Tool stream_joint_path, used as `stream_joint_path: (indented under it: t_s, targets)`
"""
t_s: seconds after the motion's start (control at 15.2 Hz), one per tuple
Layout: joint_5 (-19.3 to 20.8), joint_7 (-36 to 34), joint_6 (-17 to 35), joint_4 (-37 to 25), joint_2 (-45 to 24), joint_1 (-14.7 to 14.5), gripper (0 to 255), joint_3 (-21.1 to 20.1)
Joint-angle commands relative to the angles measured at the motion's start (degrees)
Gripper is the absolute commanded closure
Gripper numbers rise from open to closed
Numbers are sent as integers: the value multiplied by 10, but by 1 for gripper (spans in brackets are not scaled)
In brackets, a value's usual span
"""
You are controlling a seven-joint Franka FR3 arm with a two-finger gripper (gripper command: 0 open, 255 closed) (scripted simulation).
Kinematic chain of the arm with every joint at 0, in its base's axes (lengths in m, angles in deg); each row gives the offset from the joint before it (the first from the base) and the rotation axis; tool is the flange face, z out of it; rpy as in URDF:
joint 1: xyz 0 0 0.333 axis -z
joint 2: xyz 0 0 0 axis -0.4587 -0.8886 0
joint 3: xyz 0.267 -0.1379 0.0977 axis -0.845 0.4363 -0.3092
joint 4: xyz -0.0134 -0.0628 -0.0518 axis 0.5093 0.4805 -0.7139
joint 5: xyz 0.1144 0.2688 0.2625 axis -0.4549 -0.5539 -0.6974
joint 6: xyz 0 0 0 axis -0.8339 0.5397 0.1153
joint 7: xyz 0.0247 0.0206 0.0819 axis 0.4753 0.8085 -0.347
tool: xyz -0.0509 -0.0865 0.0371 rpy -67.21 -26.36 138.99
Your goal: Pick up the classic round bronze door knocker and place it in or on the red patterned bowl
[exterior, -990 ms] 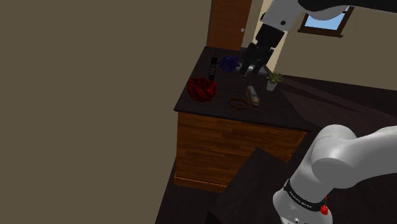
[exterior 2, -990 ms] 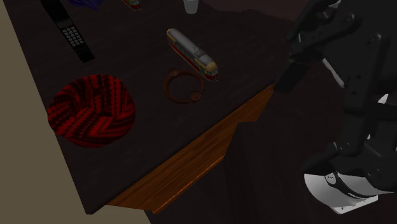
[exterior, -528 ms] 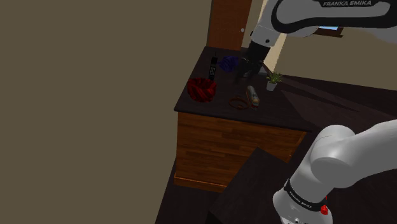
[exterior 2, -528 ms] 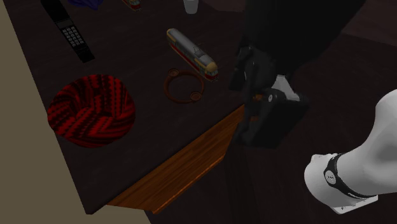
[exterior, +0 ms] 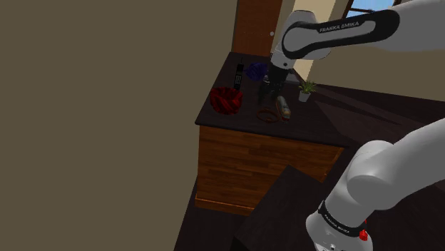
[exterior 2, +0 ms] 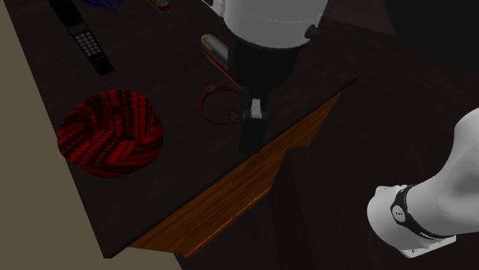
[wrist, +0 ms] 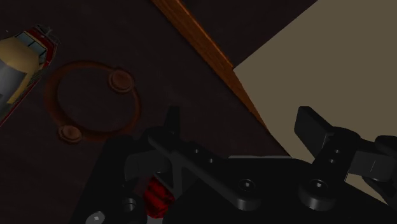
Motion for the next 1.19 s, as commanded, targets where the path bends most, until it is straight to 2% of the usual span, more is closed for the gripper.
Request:
stream_joint_path:
  t_s: [0.0, 0.66, 1.12]
  targets:
    - [7, 19, 22, -5, -33, 6, 0, 16]
    - [0, 101, 124, -65, -227, 22, 0, 76]
    - [-16, 116, 176, -51, -268, 24, 0, 80]
